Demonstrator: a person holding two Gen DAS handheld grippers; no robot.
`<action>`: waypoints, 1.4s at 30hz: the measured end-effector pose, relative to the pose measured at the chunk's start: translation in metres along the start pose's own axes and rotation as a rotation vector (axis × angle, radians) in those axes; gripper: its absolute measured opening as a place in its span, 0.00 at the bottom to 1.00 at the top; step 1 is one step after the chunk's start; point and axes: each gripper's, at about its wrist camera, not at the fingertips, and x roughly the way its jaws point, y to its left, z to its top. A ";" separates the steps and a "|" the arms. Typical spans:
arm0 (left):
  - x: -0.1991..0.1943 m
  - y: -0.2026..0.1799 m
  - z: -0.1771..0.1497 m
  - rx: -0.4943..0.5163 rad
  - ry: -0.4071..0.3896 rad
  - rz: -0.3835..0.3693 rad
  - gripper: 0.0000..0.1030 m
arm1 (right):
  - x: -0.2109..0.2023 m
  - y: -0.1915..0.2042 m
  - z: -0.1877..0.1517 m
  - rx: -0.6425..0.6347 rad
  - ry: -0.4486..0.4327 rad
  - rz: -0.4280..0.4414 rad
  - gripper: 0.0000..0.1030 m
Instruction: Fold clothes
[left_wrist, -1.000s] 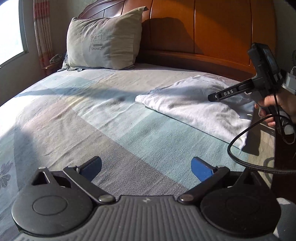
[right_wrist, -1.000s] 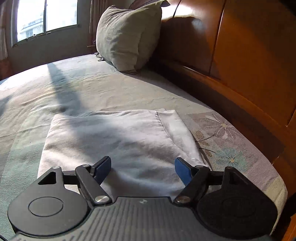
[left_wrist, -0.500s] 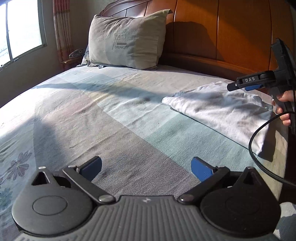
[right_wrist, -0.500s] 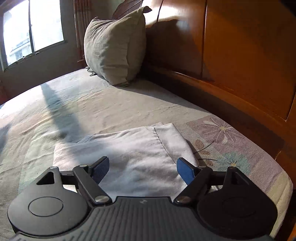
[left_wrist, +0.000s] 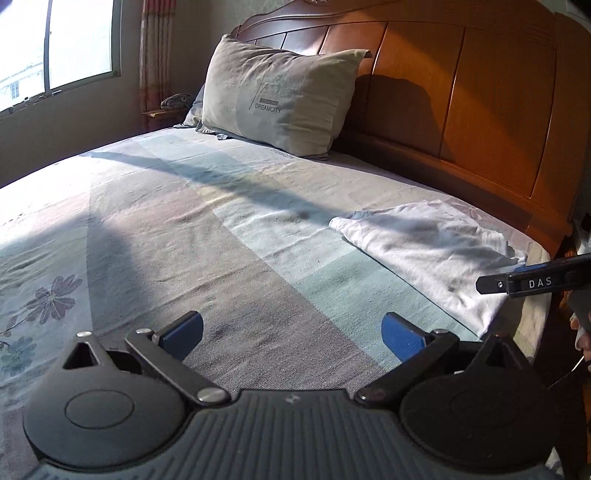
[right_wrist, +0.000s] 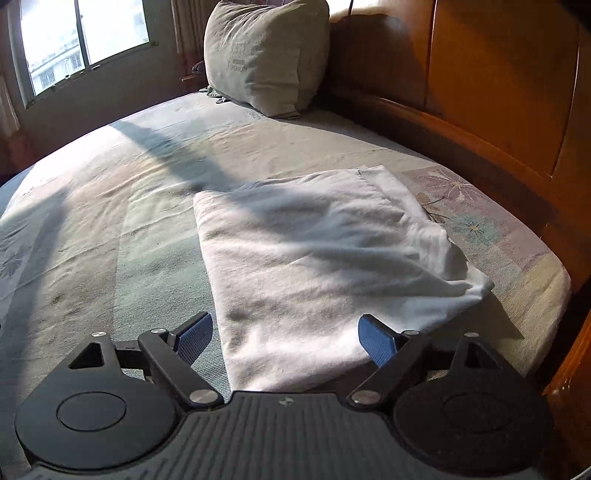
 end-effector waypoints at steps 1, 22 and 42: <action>-0.004 -0.002 0.000 0.003 -0.004 0.004 0.99 | -0.006 0.004 -0.002 -0.005 0.002 -0.010 0.90; -0.081 -0.047 -0.006 0.174 -0.054 -0.033 0.99 | -0.118 0.061 -0.048 0.007 -0.007 0.024 1.00; -0.091 -0.051 -0.019 0.115 0.076 -0.099 0.99 | -0.178 0.068 -0.078 0.059 -0.018 -0.062 1.00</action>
